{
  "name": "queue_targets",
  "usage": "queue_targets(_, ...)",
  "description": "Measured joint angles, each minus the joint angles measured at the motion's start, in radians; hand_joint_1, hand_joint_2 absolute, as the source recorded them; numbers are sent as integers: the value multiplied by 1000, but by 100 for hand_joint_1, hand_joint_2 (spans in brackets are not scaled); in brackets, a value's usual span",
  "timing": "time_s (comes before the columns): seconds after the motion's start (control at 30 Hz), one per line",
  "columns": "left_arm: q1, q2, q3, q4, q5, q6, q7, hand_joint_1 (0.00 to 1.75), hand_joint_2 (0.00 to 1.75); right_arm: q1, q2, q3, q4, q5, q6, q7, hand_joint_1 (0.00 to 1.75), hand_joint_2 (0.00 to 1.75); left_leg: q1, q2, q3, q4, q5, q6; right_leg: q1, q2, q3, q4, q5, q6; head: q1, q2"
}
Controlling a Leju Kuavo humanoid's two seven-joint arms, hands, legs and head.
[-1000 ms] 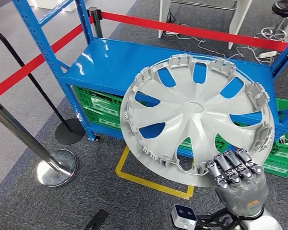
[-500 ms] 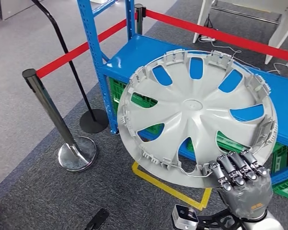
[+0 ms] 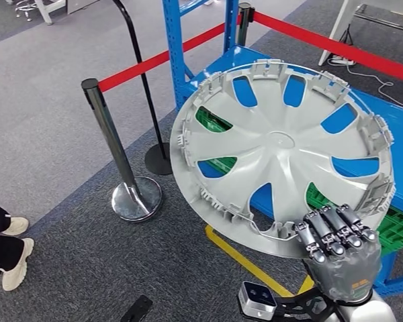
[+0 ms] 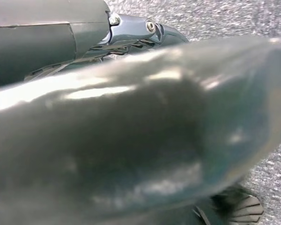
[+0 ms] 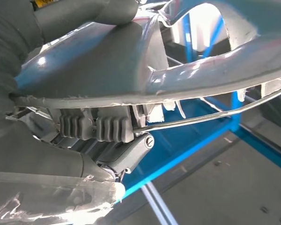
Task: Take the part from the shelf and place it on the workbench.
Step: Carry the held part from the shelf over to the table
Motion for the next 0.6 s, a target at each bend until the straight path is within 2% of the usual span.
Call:
queue_targets(0.03,-2,0,0,0,0,-1,0,0,0,-2,0,1,0,0,0,0,175,175,-2,16,23,-44,11,6,4,-10,-1,3,-1,6,0,0)
queue_targets(0.07,-2,-1,0,0,1,-2,1,0,0,-3,1,3,-1,0,0,0,175,175,-4,25,31,-67,12,14,7,-19,-2,5,-2,11,1,0)
queue_targets(0.13,0,0,0,0,4,-3,3,0,0,-7,2,7,-1,0,0,-3,175,175,-6,5,24,-71,13,32,8,-37,-3,5,-4,21,3,0)
queue_targets(0.17,2,0,0,0,6,-3,4,0,0,-10,2,10,-1,0,0,-5,175,175,-5,-6,22,-72,15,38,6,-29,-6,10,-12,26,4,0)
queue_targets(0.2,4,0,0,0,8,-3,6,0,0,-12,3,12,-1,0,0,-7,175,175,-4,-17,21,-73,17,45,3,-9,-15,32,-29,30,6,0)
queue_targets(0.23,4,1,1,0,10,-3,7,0,0,-14,3,14,-1,0,0,-11,175,175,-2,-28,20,-74,20,51,2,19,-34,75,-57,32,8,0)
queue_targets(0.27,3,0,1,0,10,-4,8,0,0,-16,3,15,0,0,0,-15,175,175,-3,-39,18,-74,21,55,1,49,-62,140,-91,33,11,0)
queue_targets(0.3,2,0,1,0,11,-4,9,0,0,-17,3,15,1,0,0,-18,175,175,-4,-52,17,-74,22,59,2,66,-95,213,-123,32,12,0)
queue_targets(0.33,2,0,1,0,11,-5,10,0,0,-18,3,16,4,0,0,-23,175,175,-5,-65,15,-74,23,61,3,74,-122,270,-142,31,13,0)
queue_targets(0.37,3,1,1,0,11,-5,12,0,0,-18,3,16,7,0,0,-26,175,175,-5,-79,14,-73,25,61,3,77,-136,297,-143,29,14,0)
queue_targets(0.4,4,1,1,0,11,-6,14,0,0,-20,4,17,10,0,0,-30,175,175,-6,-93,14,-73,26,61,3,79,-131,282,-124,27,14,0)
queue_targets(0.43,4,2,1,0,11,-6,16,0,0,-22,5,19,14,0,0,-34,175,175,-5,-108,14,-72,28,59,2,85,-107,231,-91,25,14,0)
queue_targets(0.5,3,2,1,0,11,-7,19,0,0,-28,10,23,20,0,0,-41,175,175,-5,-136,10,-68,31,52,-5,128,-43,95,-34,24,14,0)
queue_targets(0.53,2,2,1,0,11,-7,19,0,0,-30,13,25,23,0,0,-45,175,175,-5,-149,6,-66,33,47,-8,148,-20,49,-22,23,13,0)
queue_targets(0.57,2,2,1,0,11,-7,20,0,0,-32,17,25,25,0,0,-50,175,175,-5,-159,1,-66,37,40,-9,162,-10,28,-20,22,13,0)
queue_targets(0.6,3,2,1,0,11,-7,21,0,0,-33,21,26,28,0,0,-55,175,175,-3,-170,-5,-67,42,33,-8,159,-9,25,-21,19,12,0)
